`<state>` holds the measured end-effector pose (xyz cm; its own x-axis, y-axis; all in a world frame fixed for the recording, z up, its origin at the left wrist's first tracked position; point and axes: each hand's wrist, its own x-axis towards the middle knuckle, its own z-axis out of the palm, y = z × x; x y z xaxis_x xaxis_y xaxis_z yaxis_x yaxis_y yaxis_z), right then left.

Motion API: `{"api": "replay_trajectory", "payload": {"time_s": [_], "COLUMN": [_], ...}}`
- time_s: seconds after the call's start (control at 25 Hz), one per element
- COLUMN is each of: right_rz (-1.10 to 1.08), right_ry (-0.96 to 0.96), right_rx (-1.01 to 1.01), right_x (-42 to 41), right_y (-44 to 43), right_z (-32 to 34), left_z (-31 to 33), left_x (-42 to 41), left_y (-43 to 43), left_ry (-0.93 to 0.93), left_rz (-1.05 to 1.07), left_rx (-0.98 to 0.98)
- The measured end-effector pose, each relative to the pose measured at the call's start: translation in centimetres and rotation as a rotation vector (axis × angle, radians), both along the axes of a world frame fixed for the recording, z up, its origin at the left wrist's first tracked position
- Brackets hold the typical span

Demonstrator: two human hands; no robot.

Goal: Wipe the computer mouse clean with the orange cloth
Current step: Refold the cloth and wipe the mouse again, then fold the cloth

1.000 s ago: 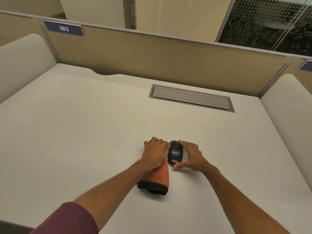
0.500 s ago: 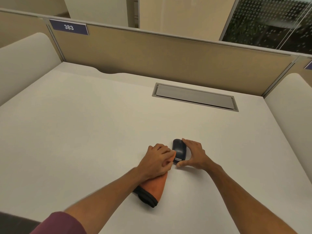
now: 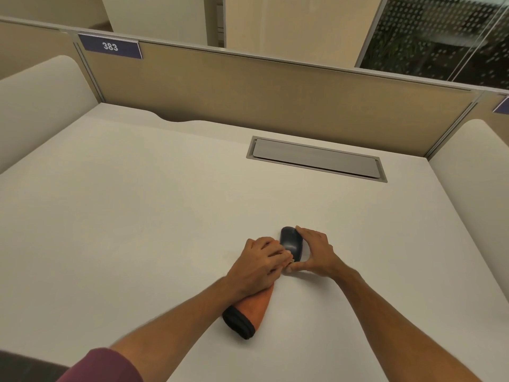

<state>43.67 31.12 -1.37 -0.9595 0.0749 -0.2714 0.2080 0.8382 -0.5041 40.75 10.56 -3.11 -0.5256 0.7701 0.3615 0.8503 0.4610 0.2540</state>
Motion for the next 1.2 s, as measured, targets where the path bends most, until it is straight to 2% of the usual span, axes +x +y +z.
{"api": "replay_trajectory", "payload": {"time_s": [0.2,0.64,0.8,0.88,1.0,1.2], "right_rz": [0.012,0.007,0.011,0.013,0.005,0.026], "right_ry": [0.003,-0.009,-0.008,-0.004,-0.012,0.064], "right_rx": [0.012,0.008,0.006,0.008,0.000,-0.042], "right_x": [0.0,0.0,-0.1,-0.1,-0.1,-0.1], "right_y": [0.0,0.0,0.1,0.1,0.3,0.1], "right_z": [0.2,0.2,0.1,0.0,-0.1,-0.1], "left_z": [-0.3,0.1,1.0,1.7,2.5,2.1], "left_x": [-0.5,-0.9,-1.9,-2.8,-3.9,-2.8], "left_y": [-0.4,0.9,2.1,3.0,3.6,4.1], "left_ry": [0.021,0.020,-0.066,-0.185,-0.366,-0.183], "left_rz": [-0.158,0.096,0.210,0.286,0.371,0.213], "left_rx": [-0.041,0.069,0.055,-0.006,0.020,0.051]}}
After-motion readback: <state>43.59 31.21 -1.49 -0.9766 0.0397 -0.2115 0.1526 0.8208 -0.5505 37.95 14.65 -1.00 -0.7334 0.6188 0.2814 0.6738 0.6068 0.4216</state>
